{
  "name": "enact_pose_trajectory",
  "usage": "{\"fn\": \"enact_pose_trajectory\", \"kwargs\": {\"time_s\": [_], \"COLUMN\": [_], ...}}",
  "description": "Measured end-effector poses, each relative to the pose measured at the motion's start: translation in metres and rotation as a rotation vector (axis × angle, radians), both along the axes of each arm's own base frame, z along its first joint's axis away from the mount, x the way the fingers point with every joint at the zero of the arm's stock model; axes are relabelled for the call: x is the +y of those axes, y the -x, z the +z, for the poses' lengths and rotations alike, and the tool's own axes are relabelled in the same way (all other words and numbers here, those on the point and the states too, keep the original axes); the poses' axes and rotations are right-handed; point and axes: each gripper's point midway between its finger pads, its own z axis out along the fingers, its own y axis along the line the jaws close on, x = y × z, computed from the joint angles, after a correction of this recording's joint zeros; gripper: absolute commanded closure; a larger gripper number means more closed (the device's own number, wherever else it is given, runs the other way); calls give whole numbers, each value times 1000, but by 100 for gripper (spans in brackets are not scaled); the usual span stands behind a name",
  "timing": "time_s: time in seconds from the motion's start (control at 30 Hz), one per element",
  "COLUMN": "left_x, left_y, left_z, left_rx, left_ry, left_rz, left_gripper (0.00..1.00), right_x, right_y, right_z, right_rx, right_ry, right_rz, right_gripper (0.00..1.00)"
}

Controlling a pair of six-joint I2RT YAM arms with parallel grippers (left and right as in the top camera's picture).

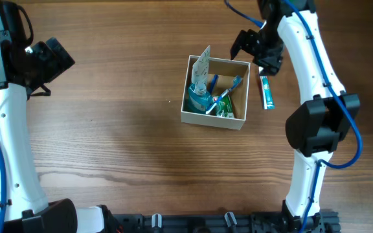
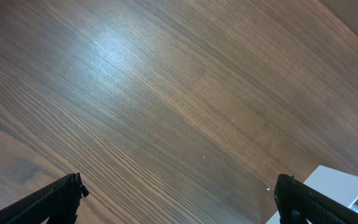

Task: Pack container
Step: 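Carry the razor over the box and release it inside, then move the right gripper back over the Colgate toothpaste tube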

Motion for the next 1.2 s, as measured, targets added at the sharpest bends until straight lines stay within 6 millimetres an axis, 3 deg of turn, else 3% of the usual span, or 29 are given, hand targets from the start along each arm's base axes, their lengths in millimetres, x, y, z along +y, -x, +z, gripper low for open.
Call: {"fn": "enact_pose_trajectory", "kwargs": {"time_s": [0.03,0.3,0.53,0.8,1.2], "left_x": [0,0,0,0,0], "left_y": [0,0,0,0,0], "left_z": [0,0,0,0,0], "left_rx": [0,0,0,0,0], "left_ry": [0,0,0,0,0], "left_rz": [0,0,0,0,0], "left_gripper": [0,0,0,0,0], "right_x": [-9,-94,-141,-134,-114], "right_y": [-2,-11,-28,-38,-6], "right_z": [-1,-2,0,-5,-74], "right_rx": [-8,-48,-124,-204,-70], "right_ry": [21,185,229,149,75], "right_rz": [14,197,308,475,587], "right_gripper": [0,0,0,0,0]}}
